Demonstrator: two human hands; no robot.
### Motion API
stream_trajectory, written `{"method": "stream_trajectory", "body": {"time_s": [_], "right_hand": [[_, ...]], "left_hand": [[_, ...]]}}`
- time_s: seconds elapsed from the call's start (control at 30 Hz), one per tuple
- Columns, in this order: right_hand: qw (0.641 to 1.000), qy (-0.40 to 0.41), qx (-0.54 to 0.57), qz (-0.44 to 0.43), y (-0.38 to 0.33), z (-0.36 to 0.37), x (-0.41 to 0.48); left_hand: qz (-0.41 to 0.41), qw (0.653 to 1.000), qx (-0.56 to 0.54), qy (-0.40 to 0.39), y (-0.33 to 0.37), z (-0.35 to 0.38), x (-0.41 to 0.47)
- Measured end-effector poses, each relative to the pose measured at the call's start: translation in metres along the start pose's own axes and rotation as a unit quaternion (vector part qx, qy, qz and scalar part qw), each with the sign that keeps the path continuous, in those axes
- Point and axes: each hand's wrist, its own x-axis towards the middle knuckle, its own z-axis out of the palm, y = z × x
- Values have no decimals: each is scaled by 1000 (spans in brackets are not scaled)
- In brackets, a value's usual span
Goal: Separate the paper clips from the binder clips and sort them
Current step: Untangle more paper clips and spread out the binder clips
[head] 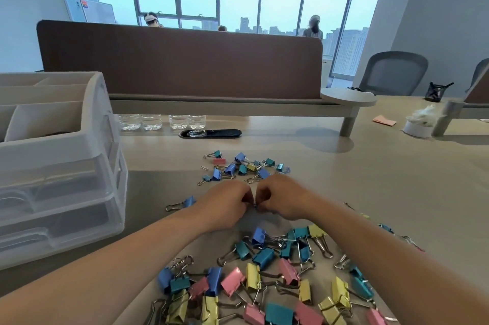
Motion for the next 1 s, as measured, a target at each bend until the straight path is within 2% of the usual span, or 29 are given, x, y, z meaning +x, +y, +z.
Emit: {"method": "stream_trajectory", "body": {"time_s": [0.17, 0.33, 0.53, 0.73, 1.0], "right_hand": [[999, 22, 10, 31, 29, -21, -6], [993, 73, -17, 89, 67, -35, -6], [985, 129, -34, 108, 99, -37, 13], [985, 126, -24, 120, 114, -33, 38], [987, 120, -14, 102, 118, -30, 60]], "left_hand": [[25, 998, -53, 4, 22, -2, 32], [24, 999, -18, 34, 37, 0, 70], [7, 998, 45, 41, 37, 1, 107], [10, 994, 104, -14, 35, 11, 128], [15, 993, 113, -24, 32, 20, 138]]}}
